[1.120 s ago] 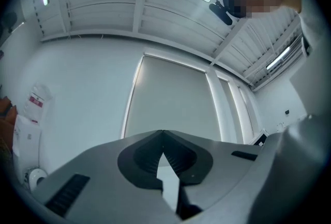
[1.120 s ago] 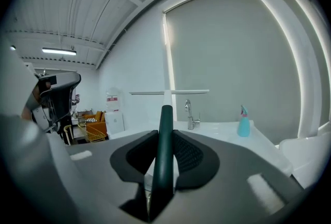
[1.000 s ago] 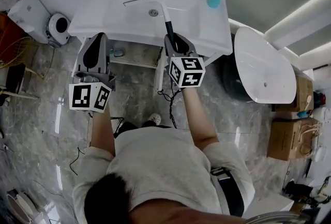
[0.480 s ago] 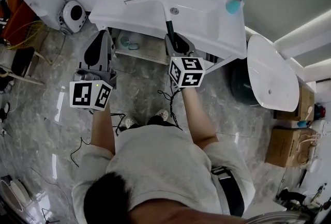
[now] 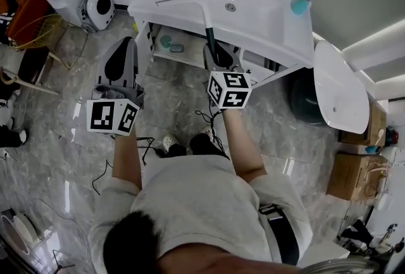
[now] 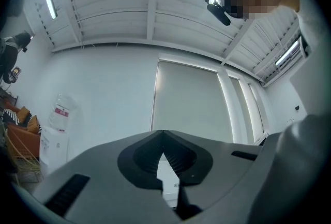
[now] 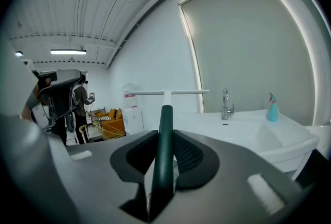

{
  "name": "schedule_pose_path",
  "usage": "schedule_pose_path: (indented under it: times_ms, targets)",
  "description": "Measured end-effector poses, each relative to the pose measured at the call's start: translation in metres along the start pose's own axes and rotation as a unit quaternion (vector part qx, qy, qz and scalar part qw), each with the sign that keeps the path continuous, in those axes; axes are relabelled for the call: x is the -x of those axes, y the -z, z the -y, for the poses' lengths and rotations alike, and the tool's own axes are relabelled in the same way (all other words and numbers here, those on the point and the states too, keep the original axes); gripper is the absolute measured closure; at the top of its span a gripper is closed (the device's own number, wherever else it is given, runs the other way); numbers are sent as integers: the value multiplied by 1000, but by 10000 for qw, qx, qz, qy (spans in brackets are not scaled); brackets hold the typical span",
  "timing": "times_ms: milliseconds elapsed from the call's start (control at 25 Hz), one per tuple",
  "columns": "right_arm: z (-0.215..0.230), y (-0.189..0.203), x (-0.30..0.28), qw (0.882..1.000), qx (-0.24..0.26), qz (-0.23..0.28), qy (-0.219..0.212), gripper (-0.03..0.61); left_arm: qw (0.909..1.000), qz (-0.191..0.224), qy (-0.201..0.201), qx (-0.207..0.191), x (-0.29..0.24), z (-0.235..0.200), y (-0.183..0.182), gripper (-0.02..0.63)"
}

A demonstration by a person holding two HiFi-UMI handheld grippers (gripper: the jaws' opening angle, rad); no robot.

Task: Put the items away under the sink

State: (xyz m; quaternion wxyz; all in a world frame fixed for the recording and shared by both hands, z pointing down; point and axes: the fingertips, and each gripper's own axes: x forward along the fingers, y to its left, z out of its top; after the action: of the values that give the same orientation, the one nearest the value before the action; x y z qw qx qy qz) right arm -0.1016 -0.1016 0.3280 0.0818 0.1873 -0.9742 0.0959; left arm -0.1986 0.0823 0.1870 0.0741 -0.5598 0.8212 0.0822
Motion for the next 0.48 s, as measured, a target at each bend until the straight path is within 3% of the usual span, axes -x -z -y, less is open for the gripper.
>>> schedule_pose_path:
  times_ms: [480]
  targets:
    - [-42, 51, 0, 9995, -26, -308, 70, 476, 9997, -217, 114, 59, 35, -30, 21, 606]
